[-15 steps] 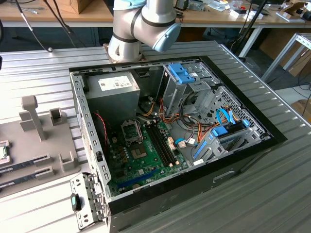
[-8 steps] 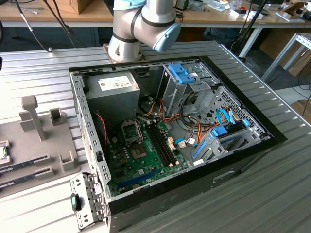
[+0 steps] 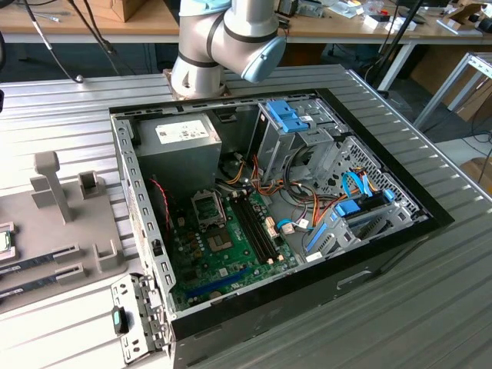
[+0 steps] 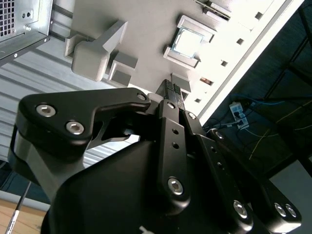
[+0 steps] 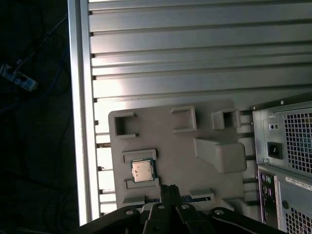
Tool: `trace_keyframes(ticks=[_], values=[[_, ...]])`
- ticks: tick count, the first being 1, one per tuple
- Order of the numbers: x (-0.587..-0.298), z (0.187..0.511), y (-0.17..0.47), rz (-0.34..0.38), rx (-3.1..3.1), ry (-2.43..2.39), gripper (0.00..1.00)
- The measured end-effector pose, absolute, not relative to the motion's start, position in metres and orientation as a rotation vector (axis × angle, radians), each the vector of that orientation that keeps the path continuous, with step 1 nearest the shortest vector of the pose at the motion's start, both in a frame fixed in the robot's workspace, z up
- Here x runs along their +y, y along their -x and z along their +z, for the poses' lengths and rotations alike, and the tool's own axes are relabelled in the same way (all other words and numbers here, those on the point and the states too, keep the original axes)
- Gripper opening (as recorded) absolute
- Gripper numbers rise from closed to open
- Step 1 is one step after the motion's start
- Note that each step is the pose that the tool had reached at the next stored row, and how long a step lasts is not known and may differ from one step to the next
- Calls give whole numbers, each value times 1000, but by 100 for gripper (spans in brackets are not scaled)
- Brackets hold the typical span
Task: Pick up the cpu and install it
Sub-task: 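Pick up the cpu and move it towards the insertion slot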
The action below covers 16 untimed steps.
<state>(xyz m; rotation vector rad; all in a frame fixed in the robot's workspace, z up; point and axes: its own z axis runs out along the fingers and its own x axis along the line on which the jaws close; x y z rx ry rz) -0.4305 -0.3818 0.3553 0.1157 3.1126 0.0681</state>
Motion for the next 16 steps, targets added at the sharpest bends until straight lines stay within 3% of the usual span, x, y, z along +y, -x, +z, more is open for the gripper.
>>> trace_keyframes(ticks=[4,16], values=[[-382,355,431,8,3112,-111,11],[-382,351,431,8,3112,-108,11]])
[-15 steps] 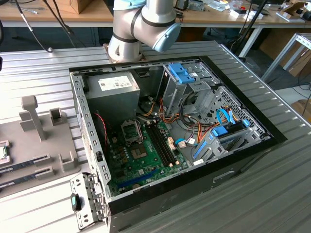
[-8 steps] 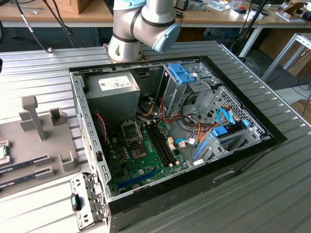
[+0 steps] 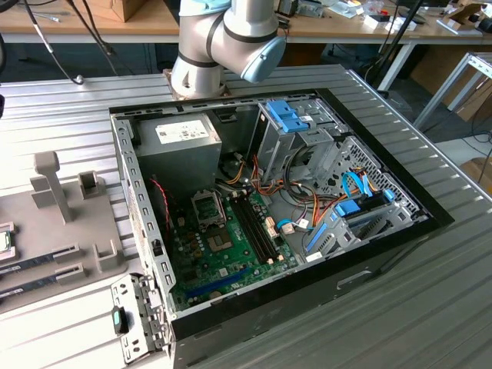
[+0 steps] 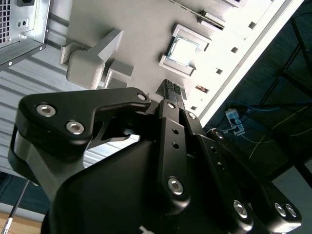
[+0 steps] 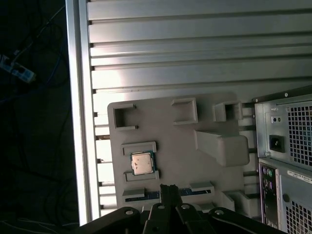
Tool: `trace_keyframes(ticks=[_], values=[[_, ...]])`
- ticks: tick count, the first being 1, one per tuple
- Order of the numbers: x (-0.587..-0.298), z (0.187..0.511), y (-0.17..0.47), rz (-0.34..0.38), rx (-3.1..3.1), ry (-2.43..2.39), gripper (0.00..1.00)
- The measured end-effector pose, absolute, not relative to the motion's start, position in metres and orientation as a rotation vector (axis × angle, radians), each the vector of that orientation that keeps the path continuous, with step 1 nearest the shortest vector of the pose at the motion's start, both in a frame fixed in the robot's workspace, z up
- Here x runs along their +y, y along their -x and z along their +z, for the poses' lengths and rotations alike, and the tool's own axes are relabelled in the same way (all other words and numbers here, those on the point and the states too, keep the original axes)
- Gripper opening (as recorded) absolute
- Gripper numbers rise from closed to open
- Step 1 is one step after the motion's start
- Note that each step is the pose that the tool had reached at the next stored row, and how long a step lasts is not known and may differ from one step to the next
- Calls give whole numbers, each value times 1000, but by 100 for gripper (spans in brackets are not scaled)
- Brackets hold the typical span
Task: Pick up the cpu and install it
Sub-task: 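Pick up the cpu and move it towards the insertion slot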
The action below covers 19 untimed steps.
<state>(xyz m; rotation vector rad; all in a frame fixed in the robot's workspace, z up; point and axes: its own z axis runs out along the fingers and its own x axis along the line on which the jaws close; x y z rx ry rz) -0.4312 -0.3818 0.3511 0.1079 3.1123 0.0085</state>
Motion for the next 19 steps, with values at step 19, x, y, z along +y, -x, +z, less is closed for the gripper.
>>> trace_keyframes(ticks=[19], values=[[-382,346,431,8,3112,-107,11]])
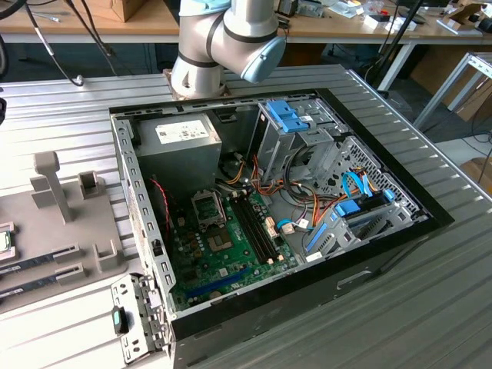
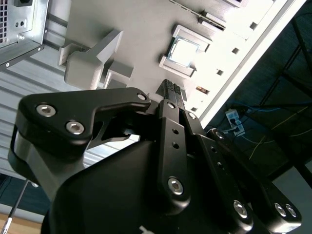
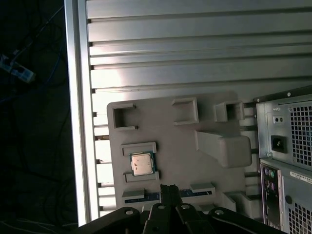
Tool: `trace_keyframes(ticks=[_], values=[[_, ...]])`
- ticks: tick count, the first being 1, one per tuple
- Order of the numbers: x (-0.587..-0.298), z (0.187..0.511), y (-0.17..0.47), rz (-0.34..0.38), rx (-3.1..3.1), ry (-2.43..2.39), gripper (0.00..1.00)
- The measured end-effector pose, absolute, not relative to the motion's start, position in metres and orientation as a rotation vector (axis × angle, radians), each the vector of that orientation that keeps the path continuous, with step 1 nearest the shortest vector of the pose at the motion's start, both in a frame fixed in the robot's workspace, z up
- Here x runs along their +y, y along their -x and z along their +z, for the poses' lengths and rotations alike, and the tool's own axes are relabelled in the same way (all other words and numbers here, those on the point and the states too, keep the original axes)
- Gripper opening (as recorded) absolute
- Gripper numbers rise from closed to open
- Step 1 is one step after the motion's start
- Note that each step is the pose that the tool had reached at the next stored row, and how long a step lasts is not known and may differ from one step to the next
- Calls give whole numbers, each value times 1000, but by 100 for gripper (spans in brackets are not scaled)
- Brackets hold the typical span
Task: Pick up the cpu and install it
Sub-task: 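Pick up the cpu and move it towards the insertion slot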
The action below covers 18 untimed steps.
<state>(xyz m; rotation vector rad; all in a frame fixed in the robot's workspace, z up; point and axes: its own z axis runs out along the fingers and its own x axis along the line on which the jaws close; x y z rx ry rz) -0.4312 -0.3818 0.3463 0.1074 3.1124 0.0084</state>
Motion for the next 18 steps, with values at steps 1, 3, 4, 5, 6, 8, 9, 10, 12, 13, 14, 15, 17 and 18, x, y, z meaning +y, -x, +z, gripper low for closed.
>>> trace_keyframes(ticks=[1,3,4,5,6,8,9,10,12,13,14,15,17,18], values=[[-382,346,431,8,3112,-107,11],[-382,345,431,8,3112,-107,11],[-382,345,431,8,3112,-107,11],[-382,345,431,8,3112,-107,11],[-382,345,431,8,3112,-107,11],[-382,344,431,8,3112,-107,11],[-382,344,431,8,3112,-107,11],[-382,344,431,8,3112,-107,11],[-382,344,431,8,3112,-107,11],[-382,344,431,8,3112,-107,11],[-382,343,431,9,3112,-107,11],[-382,343,431,8,3112,-107,11],[-382,341,431,8,3112,-107,11],[-382,341,431,8,3112,-107,11]])
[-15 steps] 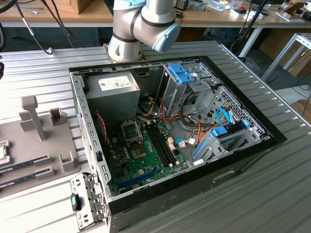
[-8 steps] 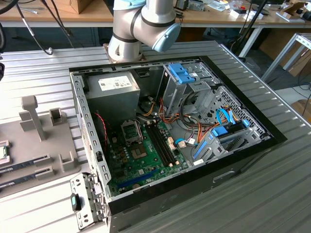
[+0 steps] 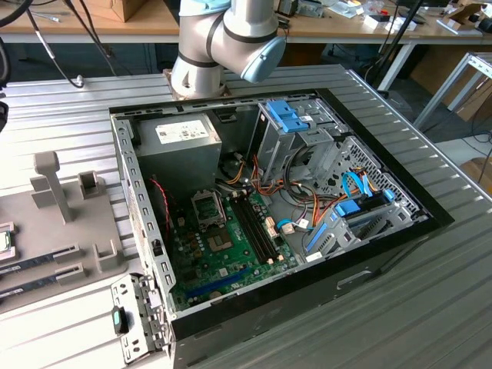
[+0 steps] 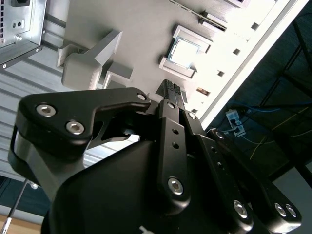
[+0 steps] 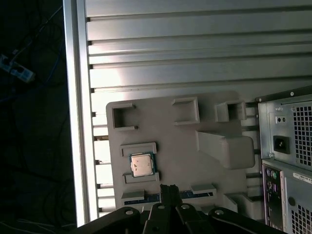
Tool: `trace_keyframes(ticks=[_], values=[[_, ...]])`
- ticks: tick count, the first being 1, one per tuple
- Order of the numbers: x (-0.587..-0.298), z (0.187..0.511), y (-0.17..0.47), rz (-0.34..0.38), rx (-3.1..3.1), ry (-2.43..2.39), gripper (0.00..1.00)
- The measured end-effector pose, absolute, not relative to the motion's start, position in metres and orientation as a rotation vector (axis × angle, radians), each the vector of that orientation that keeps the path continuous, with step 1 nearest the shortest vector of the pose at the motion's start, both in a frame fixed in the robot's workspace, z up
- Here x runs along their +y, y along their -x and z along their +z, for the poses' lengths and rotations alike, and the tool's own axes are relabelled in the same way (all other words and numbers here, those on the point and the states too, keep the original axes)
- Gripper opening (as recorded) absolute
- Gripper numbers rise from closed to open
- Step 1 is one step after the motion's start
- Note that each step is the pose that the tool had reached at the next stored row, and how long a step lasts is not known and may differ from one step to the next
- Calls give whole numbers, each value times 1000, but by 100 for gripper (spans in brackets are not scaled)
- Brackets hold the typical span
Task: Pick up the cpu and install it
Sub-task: 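Pick up the cpu and move it towards the insertion slot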
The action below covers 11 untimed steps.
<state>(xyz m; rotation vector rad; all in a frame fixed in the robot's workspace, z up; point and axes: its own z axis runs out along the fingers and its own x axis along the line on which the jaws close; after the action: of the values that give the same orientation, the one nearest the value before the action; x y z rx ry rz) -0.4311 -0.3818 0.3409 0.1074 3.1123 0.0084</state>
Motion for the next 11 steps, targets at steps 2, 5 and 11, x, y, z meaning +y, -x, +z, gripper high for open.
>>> trace_keyframes(ticks=[2,5,11], values=[[-382,340,431,8,3112,-107,11],[-382,339,431,8,3112,-107,11],[-382,338,431,8,3112,-107,11]])
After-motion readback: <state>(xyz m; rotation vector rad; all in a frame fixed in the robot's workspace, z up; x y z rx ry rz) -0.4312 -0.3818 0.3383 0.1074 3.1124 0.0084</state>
